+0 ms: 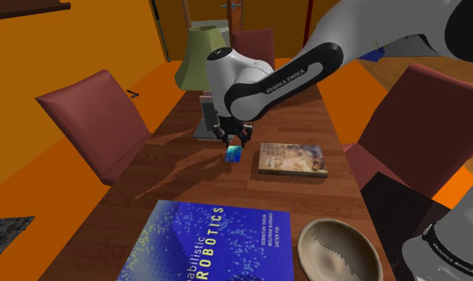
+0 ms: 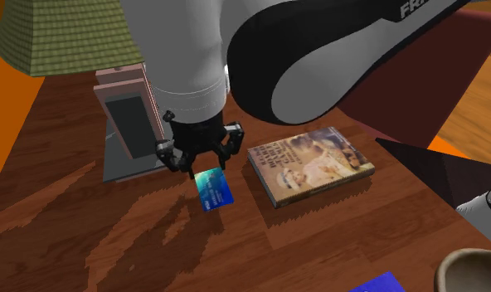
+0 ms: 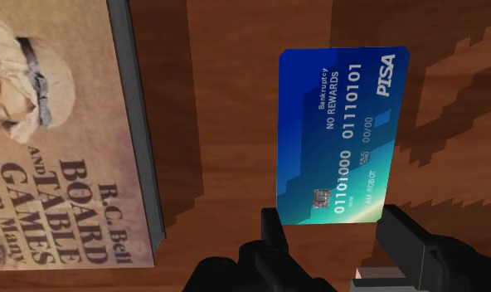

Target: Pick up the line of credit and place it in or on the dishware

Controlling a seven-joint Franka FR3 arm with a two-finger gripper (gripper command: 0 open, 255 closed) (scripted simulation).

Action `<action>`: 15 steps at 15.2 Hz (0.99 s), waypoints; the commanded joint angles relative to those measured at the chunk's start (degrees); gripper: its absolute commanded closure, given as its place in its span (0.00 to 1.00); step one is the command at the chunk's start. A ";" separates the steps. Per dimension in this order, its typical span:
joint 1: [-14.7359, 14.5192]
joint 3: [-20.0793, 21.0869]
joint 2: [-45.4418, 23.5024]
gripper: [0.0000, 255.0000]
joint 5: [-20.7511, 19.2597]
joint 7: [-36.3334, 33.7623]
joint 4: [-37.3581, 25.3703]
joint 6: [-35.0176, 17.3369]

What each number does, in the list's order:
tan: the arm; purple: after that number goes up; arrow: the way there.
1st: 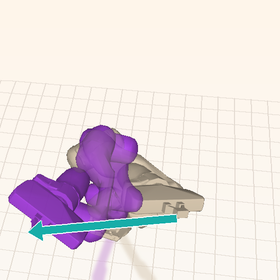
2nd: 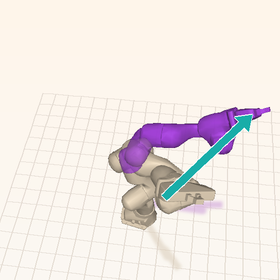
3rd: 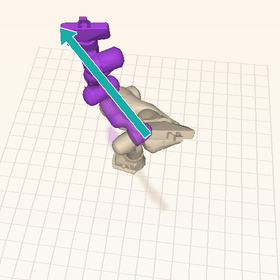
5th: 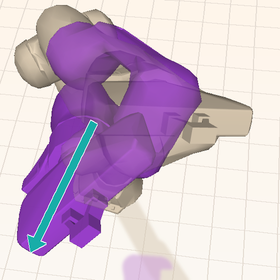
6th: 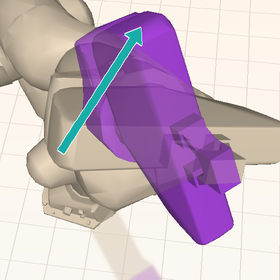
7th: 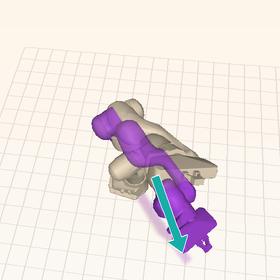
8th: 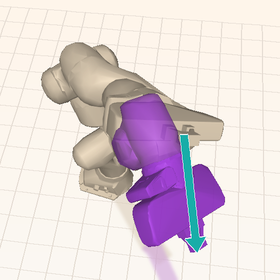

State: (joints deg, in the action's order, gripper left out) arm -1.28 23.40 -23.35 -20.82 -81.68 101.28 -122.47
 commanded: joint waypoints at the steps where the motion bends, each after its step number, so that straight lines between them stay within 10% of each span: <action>1: 0.09 0.24 0.75 1.00 0.51 0.41 -0.55 1.23; 15: 0.47 1.34 4.55 1.00 3.29 3.18 -6.22 10.10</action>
State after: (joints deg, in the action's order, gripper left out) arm -0.83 24.66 -19.16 -17.74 -78.65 95.33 -112.97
